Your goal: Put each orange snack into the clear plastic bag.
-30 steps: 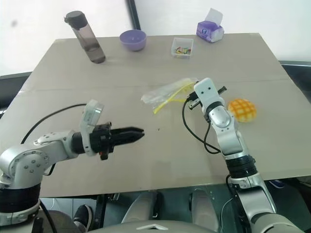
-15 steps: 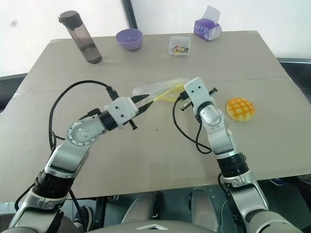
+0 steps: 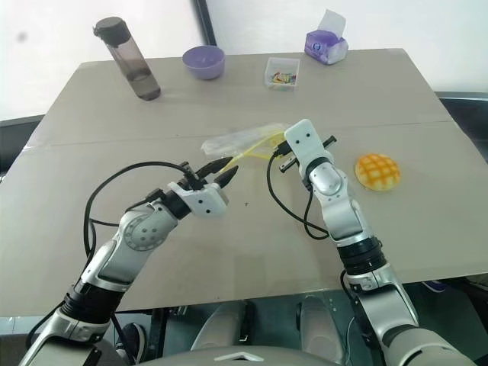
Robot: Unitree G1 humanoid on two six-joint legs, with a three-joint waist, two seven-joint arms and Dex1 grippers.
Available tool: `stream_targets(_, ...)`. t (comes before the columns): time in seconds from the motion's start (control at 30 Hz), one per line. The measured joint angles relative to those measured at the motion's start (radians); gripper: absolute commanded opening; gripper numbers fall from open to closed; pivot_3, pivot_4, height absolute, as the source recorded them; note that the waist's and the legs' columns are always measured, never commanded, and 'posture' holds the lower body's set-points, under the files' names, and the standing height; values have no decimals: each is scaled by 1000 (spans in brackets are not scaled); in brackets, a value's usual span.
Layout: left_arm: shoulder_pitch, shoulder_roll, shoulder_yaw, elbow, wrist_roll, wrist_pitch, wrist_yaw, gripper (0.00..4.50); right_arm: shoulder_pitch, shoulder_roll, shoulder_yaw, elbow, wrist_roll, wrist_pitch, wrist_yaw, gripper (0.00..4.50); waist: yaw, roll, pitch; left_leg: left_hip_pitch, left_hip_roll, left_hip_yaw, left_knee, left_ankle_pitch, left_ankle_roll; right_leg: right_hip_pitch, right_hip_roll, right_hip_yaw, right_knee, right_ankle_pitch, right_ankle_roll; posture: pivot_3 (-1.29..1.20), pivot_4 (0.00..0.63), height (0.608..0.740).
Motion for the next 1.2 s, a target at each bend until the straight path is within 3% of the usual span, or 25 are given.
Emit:
stream_targets(0.73, -58, -9, -3, 103, 293, -73, 154, 1085, 0, 0, 2, 0, -3, -2, -1, 0, 0, 0, 0, 0, 0, 0, 0, 0, 0, 0, 0, 0, 1, 0, 0, 0, 150, 740)
stream_targets(1.2, -59, -20, 2, 106, 351, 3, 199, 1085, 0, -1, 5, 0, -5, -6, -1, 0, 0, 0, 0, 0, -1, 0, 1, 0, 0, 0, 0, 0, 1, 0, 0, 0, 150, 740)
